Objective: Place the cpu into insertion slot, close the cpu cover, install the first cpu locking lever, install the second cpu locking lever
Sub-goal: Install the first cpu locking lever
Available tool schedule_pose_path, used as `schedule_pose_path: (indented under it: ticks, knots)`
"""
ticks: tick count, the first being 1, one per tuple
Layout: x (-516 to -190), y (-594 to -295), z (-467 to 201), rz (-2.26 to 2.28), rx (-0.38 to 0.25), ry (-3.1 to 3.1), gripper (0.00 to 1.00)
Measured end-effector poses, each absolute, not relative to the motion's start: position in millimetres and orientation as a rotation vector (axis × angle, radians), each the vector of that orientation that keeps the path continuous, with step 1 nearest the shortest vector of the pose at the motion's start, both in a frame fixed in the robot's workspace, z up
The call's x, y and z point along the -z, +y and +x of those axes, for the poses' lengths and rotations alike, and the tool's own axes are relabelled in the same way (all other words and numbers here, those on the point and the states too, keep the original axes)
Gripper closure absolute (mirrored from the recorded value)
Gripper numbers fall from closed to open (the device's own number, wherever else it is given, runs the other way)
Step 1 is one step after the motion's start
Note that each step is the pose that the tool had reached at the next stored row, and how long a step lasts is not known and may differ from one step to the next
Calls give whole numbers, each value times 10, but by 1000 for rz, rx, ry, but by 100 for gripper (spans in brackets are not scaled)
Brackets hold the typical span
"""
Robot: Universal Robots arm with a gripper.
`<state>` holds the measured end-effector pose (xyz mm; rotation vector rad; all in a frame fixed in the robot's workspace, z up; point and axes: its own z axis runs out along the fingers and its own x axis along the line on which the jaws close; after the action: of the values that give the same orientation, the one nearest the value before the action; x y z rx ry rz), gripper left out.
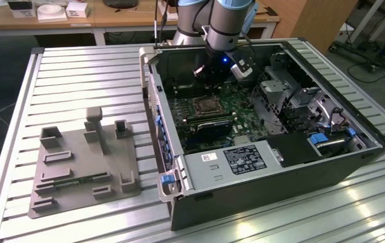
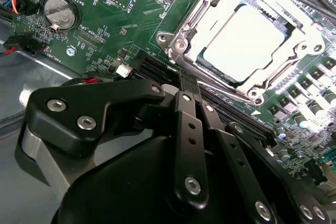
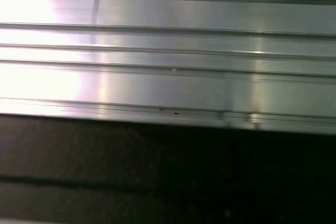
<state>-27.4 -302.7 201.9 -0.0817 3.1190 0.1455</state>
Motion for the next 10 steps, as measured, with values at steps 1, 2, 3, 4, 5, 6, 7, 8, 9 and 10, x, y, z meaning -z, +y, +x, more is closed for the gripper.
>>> schedule_pose_path:
  ticks: [1,2,3,4,5,6,7,8,9,10]
  knots:
    - [-2019,-3028,-274,-82,-144,3119,89]
    - [-2019,-3028,-274,-82,-142,3119,89]
    - [-2018,-3028,-273,-82,-141,3119,89]
    - [-2017,-3028,-273,-82,-139,3119,89]
    - [-2016,-3029,-273,-82,-137,3120,89]
    - [-2015,-3029,-274,-82,-136,3120,89]
    - [-2014,-3029,-274,-82,-134,3120,89]
    - [-2013,-3030,-274,-82,-133,3120,89]
    - [-2011,-3030,-274,-82,-132,3120,89]
    - [-2009,-3031,-274,-82,-131,3120,89]
